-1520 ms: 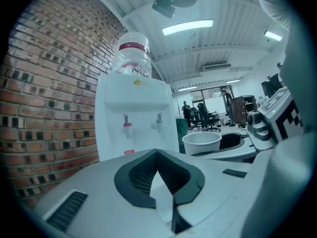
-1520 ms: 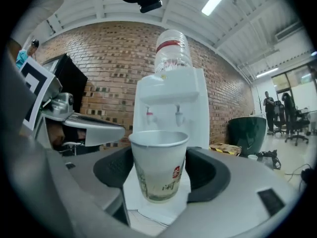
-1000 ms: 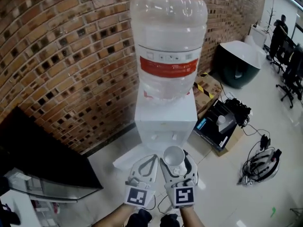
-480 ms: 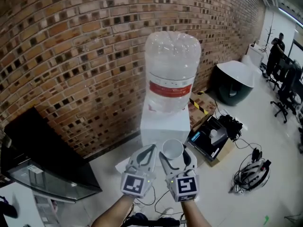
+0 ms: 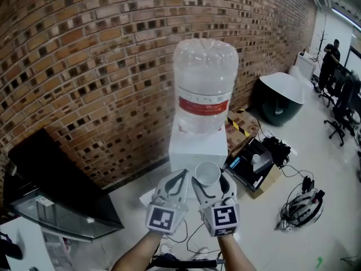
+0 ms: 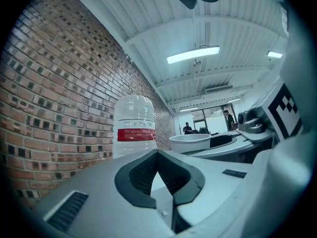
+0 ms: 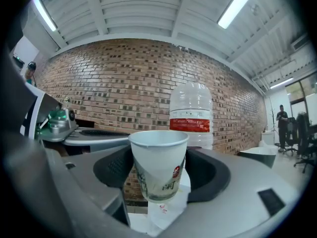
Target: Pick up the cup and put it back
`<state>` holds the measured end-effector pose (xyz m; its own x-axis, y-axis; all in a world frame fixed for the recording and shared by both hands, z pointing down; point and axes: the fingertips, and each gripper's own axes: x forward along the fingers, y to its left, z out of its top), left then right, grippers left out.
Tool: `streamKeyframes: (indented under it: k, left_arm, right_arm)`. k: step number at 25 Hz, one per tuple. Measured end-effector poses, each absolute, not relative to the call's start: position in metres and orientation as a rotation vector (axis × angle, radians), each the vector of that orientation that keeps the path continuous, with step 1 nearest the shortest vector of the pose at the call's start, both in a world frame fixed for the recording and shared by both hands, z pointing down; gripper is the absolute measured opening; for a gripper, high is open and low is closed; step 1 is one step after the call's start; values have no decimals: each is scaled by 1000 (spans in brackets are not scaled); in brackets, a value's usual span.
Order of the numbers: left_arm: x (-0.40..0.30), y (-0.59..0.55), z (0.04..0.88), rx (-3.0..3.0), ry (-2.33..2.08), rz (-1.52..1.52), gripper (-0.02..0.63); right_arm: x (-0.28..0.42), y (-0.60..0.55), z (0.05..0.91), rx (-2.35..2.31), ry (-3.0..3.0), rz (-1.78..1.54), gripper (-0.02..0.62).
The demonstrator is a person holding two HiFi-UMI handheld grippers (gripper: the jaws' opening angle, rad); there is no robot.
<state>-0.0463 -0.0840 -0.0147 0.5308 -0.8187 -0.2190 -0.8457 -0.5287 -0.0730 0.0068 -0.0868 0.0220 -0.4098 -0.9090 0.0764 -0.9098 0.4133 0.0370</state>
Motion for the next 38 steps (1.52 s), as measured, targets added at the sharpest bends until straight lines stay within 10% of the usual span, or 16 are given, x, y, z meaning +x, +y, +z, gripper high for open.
streamKeyframes:
  k: [19, 38]
  left_arm:
    - [-38, -106, 8, -2577, 1439, 332, 2]
    - [0, -154, 296, -2630, 1438, 223, 2]
  right_arm:
    - [25, -112, 62, 1677, -2542, -9, 333]
    - [59, -154, 356, 1683, -2487, -29, 334]
